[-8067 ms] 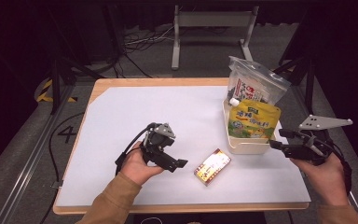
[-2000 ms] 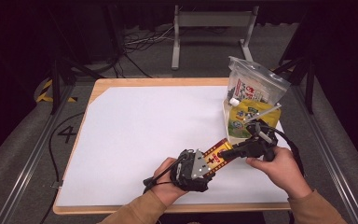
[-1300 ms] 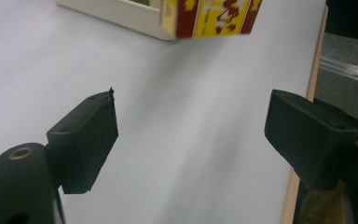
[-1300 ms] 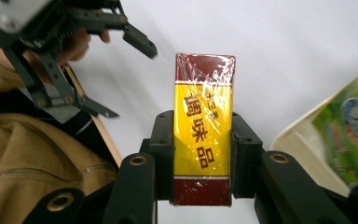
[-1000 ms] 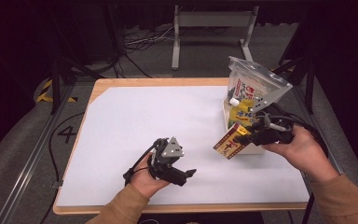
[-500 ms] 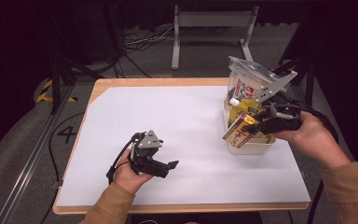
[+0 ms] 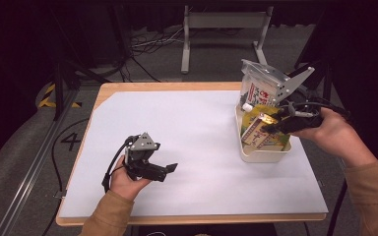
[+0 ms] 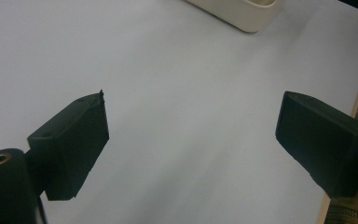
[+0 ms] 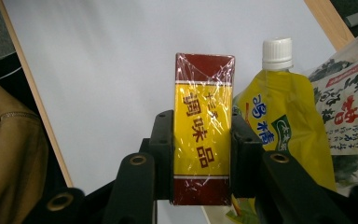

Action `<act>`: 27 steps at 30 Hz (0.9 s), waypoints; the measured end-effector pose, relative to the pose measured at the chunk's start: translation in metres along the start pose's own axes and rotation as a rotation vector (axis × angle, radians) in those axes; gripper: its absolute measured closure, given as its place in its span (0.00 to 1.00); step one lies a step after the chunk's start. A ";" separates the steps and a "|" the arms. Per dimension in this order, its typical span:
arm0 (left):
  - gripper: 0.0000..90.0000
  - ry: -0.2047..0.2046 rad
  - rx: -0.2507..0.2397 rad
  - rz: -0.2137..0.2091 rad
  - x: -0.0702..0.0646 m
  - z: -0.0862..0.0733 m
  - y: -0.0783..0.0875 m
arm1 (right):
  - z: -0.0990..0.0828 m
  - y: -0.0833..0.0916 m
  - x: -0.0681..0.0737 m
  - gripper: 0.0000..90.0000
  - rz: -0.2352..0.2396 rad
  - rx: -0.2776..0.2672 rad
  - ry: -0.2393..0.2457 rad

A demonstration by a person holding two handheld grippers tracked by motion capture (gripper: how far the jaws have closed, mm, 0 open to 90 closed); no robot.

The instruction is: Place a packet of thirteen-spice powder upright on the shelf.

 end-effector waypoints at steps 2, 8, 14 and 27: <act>0.11 0.012 -0.002 -0.001 0.003 -0.001 0.002 | 0.000 0.000 -0.001 0.76 0.009 0.005 0.017; 0.11 0.024 -0.010 0.010 0.009 -0.002 0.006 | 0.000 -0.002 -0.004 0.76 0.018 0.025 0.047; 0.10 0.040 -0.001 0.013 0.016 -0.005 0.007 | -0.002 -0.003 -0.008 0.76 0.030 0.045 0.098; 0.10 0.050 0.008 0.017 0.018 -0.008 0.008 | -0.007 -0.010 -0.014 0.76 0.040 0.100 0.151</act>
Point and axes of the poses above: each handheld gripper's, and its own axes: y roughly backward along the jaws, z roughly out of its top, x roughly to its left, the point moved 2 cm from there along -y, roughly forward along the jaws, and after that the axes turned 7 degrees about -x, right-handed, at the moved point
